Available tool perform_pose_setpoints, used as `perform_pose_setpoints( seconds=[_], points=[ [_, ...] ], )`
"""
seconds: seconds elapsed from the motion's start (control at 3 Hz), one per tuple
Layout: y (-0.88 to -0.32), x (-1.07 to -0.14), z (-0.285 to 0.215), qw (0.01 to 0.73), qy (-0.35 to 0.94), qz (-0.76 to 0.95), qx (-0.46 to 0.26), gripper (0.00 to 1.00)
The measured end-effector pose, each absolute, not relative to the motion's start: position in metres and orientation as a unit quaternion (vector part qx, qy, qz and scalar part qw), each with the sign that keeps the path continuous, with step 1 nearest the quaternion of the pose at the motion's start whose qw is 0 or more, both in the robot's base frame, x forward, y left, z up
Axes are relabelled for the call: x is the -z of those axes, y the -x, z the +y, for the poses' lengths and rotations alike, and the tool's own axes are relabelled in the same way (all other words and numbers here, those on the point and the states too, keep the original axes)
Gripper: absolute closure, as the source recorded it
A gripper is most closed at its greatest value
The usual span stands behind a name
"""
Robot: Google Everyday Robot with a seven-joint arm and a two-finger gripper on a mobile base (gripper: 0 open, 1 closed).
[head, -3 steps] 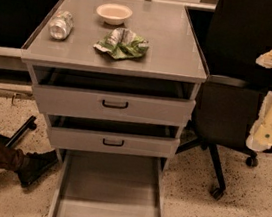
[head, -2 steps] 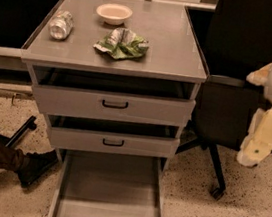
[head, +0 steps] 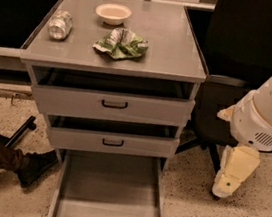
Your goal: Place green jalapeno chip bag into bottom drawer
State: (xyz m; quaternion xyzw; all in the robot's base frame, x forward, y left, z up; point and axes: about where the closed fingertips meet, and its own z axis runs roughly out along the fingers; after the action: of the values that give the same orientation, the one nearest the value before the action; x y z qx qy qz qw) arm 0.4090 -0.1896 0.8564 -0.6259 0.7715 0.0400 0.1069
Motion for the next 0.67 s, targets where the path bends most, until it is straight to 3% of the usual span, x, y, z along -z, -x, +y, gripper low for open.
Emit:
perform_pose_setpoints(
  seconds=[0.67],
  points=[
    [-0.449, -0.871, -0.148, 0.159, 0.659, 0.734, -0.030, 0.00]
  ],
)
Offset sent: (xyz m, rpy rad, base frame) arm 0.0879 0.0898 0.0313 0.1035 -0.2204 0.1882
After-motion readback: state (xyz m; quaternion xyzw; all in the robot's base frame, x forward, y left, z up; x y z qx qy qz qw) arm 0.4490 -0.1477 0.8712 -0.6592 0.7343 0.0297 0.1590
